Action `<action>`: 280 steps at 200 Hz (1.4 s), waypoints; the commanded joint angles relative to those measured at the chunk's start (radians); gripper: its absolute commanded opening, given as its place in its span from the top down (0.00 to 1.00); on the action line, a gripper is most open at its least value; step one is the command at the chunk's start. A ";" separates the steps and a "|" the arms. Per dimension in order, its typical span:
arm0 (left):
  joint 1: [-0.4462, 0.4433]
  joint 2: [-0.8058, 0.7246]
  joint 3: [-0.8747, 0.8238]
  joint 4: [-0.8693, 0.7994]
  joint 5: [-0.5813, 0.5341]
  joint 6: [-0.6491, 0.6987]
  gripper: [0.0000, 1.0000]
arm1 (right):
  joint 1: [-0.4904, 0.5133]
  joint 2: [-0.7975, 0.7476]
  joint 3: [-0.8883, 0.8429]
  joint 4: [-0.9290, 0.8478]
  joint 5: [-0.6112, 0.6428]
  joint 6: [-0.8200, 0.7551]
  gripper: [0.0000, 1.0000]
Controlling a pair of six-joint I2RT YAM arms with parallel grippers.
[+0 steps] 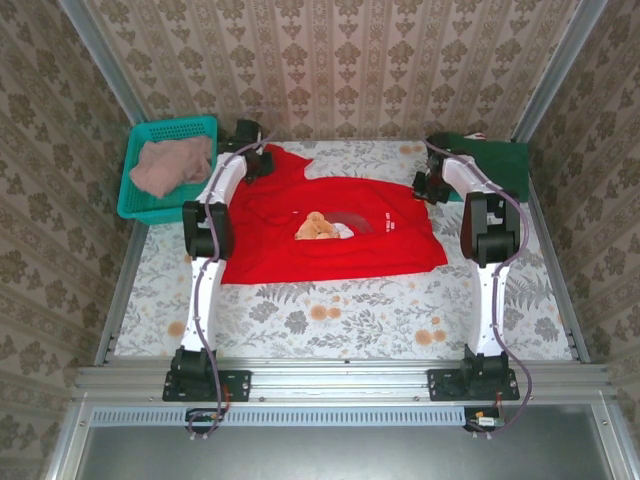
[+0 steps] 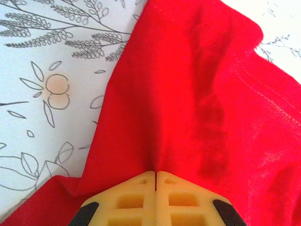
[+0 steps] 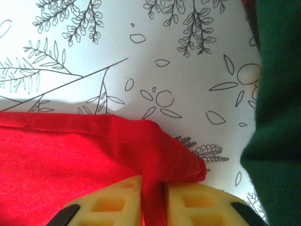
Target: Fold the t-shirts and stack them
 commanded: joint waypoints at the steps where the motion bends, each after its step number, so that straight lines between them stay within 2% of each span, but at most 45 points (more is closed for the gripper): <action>1: -0.019 -0.054 -0.089 -0.167 0.005 0.068 1.00 | 0.017 -0.056 -0.116 0.002 -0.054 0.008 0.86; 26: -0.027 -0.169 -0.225 -0.176 -0.037 0.092 1.00 | 0.017 -0.159 -0.235 0.039 -0.037 -0.007 0.94; 56: -0.030 -0.325 -0.383 -0.102 -0.084 0.107 1.00 | 0.017 -0.250 -0.300 0.054 -0.005 -0.026 0.98; 61: -0.029 -0.335 -0.381 -0.097 -0.094 0.105 0.94 | 0.017 -0.256 -0.299 0.050 -0.002 -0.028 0.98; 68: -0.025 -0.336 -0.361 -0.100 -0.108 0.102 0.77 | 0.017 -0.259 -0.293 0.045 0.007 -0.031 0.98; 77: -0.018 -0.318 -0.316 -0.113 -0.107 0.104 0.75 | 0.017 -0.258 -0.279 0.034 0.019 -0.030 0.98; 87: -0.006 -0.278 -0.239 -0.141 -0.087 0.099 0.66 | 0.017 -0.252 -0.265 0.033 0.019 -0.034 0.98; 103: 0.014 -0.177 -0.078 -0.195 -0.060 0.077 0.65 | 0.017 -0.235 -0.240 0.026 0.024 -0.033 0.98; 124: 0.028 -0.055 0.099 -0.236 -0.058 0.039 0.56 | 0.017 -0.216 -0.220 0.027 0.013 -0.028 0.98; 135: 0.033 -0.029 0.122 -0.215 -0.070 0.020 0.47 | 0.018 -0.209 -0.219 0.030 0.004 -0.027 0.98; 155: 0.046 -0.021 0.096 -0.180 -0.114 -0.028 0.44 | 0.018 -0.200 -0.219 0.034 -0.002 -0.025 0.98; 201: 0.064 0.001 0.025 -0.074 -0.076 -0.077 0.46 | 0.018 -0.204 -0.227 0.043 -0.006 -0.028 0.98; 233: 0.069 0.040 0.027 -0.031 -0.034 -0.113 0.57 | 0.018 -0.213 -0.233 0.053 -0.023 -0.025 0.98; 267: 0.093 0.083 0.032 0.000 0.035 -0.189 0.62 | 0.020 -0.227 -0.248 0.061 -0.031 -0.024 0.98; 280: 0.099 0.087 0.029 0.007 0.045 -0.204 0.73 | 0.020 -0.232 -0.251 0.063 -0.030 -0.023 0.98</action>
